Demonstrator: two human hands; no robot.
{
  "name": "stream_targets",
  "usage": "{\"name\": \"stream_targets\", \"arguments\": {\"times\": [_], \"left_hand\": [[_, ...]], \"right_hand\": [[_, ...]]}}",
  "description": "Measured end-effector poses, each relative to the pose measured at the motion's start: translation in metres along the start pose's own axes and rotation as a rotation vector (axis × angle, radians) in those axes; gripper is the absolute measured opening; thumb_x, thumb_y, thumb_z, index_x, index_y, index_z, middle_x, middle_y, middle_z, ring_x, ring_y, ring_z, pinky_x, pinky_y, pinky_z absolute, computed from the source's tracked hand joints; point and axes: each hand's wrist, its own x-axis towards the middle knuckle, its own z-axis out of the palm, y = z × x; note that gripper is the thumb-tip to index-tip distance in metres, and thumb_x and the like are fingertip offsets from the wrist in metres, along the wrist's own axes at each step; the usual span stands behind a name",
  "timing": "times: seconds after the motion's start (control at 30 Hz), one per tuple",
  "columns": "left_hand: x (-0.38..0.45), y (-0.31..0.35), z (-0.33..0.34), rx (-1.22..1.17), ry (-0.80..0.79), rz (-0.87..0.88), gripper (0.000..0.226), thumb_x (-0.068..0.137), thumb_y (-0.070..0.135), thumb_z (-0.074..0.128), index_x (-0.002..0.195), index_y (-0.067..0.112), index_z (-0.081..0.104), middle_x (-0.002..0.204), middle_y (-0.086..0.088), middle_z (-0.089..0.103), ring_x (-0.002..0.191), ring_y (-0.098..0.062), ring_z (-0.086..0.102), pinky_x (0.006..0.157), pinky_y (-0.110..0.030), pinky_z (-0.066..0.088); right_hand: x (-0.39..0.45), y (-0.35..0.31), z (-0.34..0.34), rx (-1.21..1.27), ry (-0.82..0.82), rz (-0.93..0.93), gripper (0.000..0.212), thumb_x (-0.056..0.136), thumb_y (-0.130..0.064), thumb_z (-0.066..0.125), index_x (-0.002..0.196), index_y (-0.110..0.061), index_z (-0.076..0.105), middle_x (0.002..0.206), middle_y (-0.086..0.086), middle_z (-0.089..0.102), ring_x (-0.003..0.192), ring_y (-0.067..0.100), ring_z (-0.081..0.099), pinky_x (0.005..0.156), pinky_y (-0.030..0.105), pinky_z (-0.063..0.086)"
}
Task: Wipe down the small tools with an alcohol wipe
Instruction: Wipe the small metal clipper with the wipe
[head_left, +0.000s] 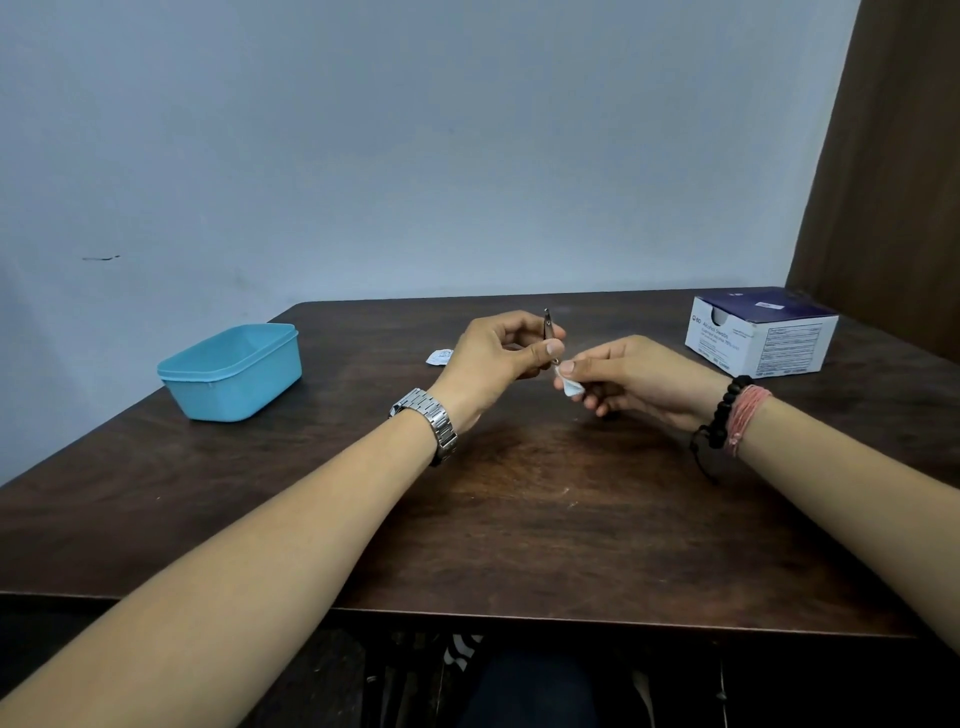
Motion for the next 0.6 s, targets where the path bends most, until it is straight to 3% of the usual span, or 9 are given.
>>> {"name": "stream_targets", "arguments": {"times": [0.1,0.17,0.37,0.6], "left_hand": [[-0.0022,-0.0005,0.0011,-0.028,-0.115,-0.032,0.011,0.087,0.008,0.068,0.096,0.014,0.069,0.082,-0.010,0.068,0.070,-0.012,0.063,0.079,-0.030,0.055],[-0.0027,-0.0004,0.0016,-0.048,-0.128,-0.034,0.011,0.087,0.007,0.068,0.095,0.015,0.069,0.081,-0.009,0.068,0.070,-0.012,0.064,0.082,-0.031,0.055],[-0.0009,0.0020,-0.0001,-0.080,0.007,-0.025,0.008,0.088,0.009,0.068,0.093,0.015,0.068,0.079,-0.002,0.065,0.068,-0.005,0.059,0.069,-0.016,0.051],[0.0023,-0.0017,-0.0045,-0.217,0.120,-0.089,0.010,0.091,0.009,0.064,0.099,0.014,0.068,0.082,0.000,0.065,0.067,-0.007,0.060,0.067,-0.019,0.053]], "right_hand": [[-0.0007,0.0019,0.0011,-0.005,-0.009,-0.008,0.014,0.090,-0.017,0.064,0.086,-0.007,0.073,0.068,0.000,0.066,0.057,0.008,0.053,0.055,0.018,0.044],[-0.0005,0.0024,0.0014,0.005,-0.010,-0.015,0.013,0.090,-0.016,0.064,0.087,-0.008,0.073,0.068,-0.001,0.067,0.058,0.007,0.053,0.055,0.017,0.044],[0.0004,-0.0013,-0.0016,0.022,-0.014,-0.013,0.015,0.090,-0.020,0.063,0.089,-0.008,0.073,0.066,-0.003,0.065,0.058,0.007,0.053,0.056,0.018,0.043],[0.0016,0.0016,-0.0042,0.028,0.002,-0.018,0.015,0.090,-0.018,0.063,0.090,-0.007,0.073,0.070,-0.001,0.067,0.057,0.006,0.053,0.055,0.017,0.044]]}}
